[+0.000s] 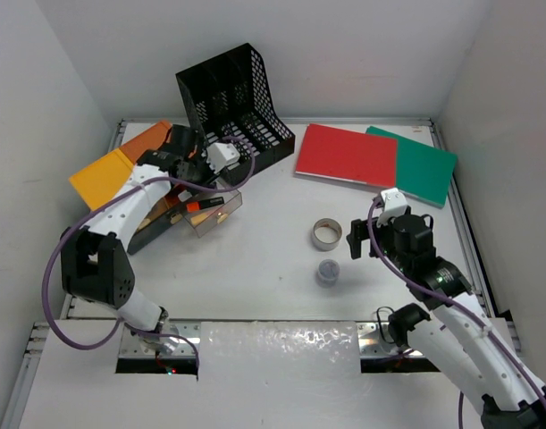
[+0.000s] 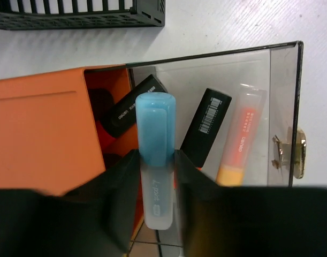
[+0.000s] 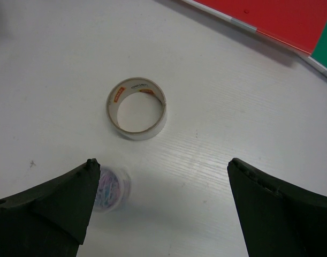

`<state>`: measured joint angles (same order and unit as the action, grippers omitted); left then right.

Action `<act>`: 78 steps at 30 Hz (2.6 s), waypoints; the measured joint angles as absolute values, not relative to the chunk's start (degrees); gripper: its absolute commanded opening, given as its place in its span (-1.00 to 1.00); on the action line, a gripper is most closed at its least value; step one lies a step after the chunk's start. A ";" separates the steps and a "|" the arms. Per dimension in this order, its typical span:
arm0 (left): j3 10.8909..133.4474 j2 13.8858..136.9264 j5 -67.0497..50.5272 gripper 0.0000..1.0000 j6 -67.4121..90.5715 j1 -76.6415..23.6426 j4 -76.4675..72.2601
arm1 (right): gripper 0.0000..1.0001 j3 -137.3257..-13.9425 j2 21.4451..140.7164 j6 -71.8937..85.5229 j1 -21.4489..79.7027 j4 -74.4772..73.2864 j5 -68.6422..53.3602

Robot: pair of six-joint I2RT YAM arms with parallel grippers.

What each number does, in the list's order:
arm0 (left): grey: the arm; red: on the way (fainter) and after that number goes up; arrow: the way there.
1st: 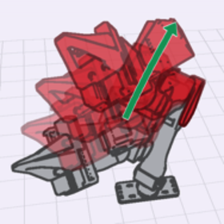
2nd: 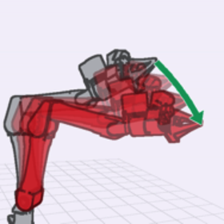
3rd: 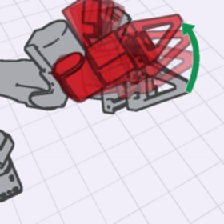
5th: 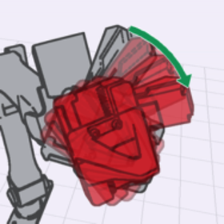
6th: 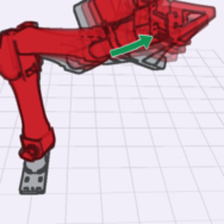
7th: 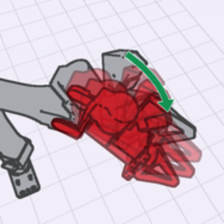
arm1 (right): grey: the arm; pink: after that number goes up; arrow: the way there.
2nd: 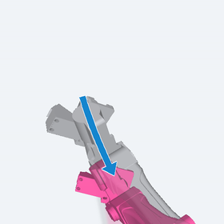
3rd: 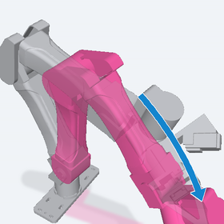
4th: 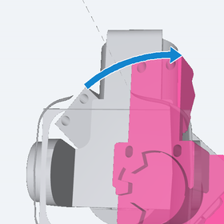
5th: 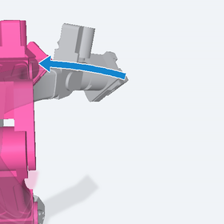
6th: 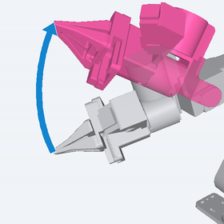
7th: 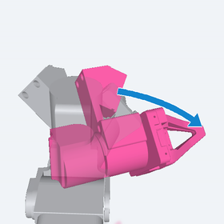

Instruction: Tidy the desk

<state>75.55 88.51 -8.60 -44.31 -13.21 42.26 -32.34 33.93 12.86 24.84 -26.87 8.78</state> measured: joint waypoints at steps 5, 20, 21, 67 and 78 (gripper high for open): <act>74.41 88.36 -9.32 0.32 -46.68 -13.08 42.09 | 0.98 -32.32 36.05 13.23 24.84 -24.53 5.93; 95.70 87.48 -8.08 0.55 -35.55 -5.93 46.78 | -0.98 -45.45 73.06 15.59 42.78 -3.66 -1.19; 99.26 88.88 -8.27 0.53 -34.48 -3.11 47.31 | -1.00 -48.58 76.97 15.62 44.51 -1.56 -1.63; 82.70 93.78 -11.51 0.48 -39.42 17.76 40.51 | -0.03 -87.31 131.83 15.88 55.48 29.28 5.34; 81.65 92.82 -13.43 0.49 -40.60 21.52 43.68 | 0.54 -98.32 135.02 10.68 70.13 34.46 9.61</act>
